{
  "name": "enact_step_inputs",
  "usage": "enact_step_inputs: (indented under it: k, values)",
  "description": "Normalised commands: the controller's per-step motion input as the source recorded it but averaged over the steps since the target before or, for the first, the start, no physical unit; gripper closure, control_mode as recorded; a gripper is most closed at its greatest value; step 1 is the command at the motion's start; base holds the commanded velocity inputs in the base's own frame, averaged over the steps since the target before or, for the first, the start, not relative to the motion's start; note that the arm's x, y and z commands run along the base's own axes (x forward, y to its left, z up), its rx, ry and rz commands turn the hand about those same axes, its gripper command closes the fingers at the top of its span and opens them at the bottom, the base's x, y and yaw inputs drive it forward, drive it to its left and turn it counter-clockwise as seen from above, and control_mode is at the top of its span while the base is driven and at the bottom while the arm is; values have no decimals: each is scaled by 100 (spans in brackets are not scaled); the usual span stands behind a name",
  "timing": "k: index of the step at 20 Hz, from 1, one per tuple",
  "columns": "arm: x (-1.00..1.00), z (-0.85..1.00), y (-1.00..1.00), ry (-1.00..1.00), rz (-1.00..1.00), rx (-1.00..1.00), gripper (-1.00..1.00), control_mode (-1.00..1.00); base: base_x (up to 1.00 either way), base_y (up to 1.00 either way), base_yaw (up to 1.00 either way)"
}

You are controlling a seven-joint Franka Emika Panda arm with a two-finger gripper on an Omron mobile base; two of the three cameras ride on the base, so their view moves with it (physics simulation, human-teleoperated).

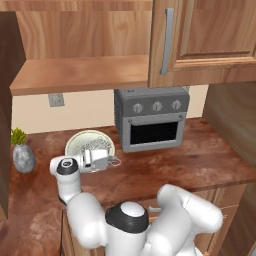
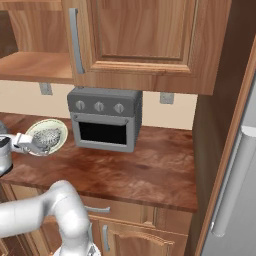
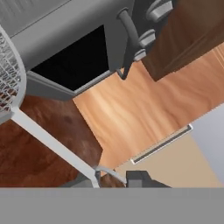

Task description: Open the cabinet and setup a tea strainer by placing it in the bowl upright.

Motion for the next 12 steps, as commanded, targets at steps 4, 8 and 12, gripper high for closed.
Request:
enact_step_inputs:
  k: [4,8,12]
  values:
    - [11,-7,18,-2,1,0,100,-100,0,0,0]
    - [2,0,19,-3,1,0,100,-100,0,0,0]
    - [1,0,13,-6,0,0,100,-100,0,0,0]
